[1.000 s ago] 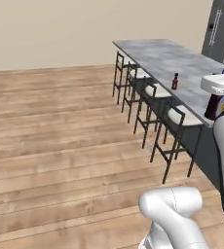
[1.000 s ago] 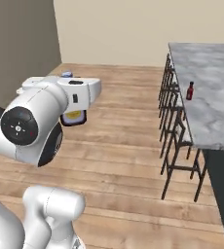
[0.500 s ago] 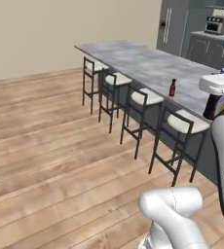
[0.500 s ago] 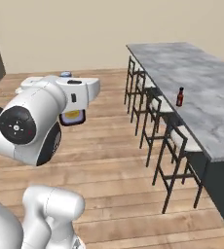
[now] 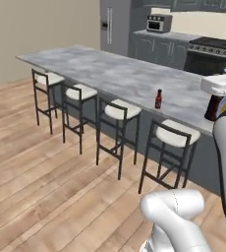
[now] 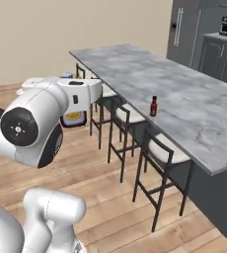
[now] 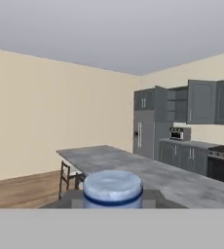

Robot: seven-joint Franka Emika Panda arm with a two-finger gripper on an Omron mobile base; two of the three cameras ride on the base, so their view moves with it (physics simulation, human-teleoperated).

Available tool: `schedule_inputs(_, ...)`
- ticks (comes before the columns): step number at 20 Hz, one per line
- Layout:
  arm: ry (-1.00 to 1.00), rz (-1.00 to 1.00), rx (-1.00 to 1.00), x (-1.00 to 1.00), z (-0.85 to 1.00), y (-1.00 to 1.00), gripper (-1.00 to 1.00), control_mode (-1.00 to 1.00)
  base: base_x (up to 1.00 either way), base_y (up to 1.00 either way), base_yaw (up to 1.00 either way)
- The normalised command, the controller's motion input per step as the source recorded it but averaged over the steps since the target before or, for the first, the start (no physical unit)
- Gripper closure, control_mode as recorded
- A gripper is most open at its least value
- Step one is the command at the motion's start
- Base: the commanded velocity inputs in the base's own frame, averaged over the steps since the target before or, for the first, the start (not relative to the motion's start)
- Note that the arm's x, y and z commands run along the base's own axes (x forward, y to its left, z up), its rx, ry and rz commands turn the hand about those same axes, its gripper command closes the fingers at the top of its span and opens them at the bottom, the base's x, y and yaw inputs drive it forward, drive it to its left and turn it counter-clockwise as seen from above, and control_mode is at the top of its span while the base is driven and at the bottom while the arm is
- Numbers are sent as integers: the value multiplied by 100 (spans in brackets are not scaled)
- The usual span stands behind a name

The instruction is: The dining table condiment station is running low on condiment bottle. Refill the condiment station by opening the cabinet and taking the condiment bottle from the cabinet and placing it on the dining table.

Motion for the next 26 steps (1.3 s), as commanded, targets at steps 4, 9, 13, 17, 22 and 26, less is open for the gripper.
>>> schedule_inputs(4, 0, 0, 0, 0, 0, 0, 100, 100, 85, 65, -56)
schedule_inputs(9, 0, 0, 0, 0, 0, 0, 100, 100, 64, 63, -58)
schedule_inputs(13, 0, 0, 0, 0, 0, 0, 100, 100, 56, 60, -59)
schedule_inputs(17, 0, 0, 0, 0, 0, 0, 100, 100, 79, 47, -56)
schedule_inputs(22, 0, 0, 0, 0, 0, 0, 100, 100, 87, 18, -40)
schedule_inputs(26, 0, 0, 0, 0, 0, 0, 100, 100, 63, -26, -13)
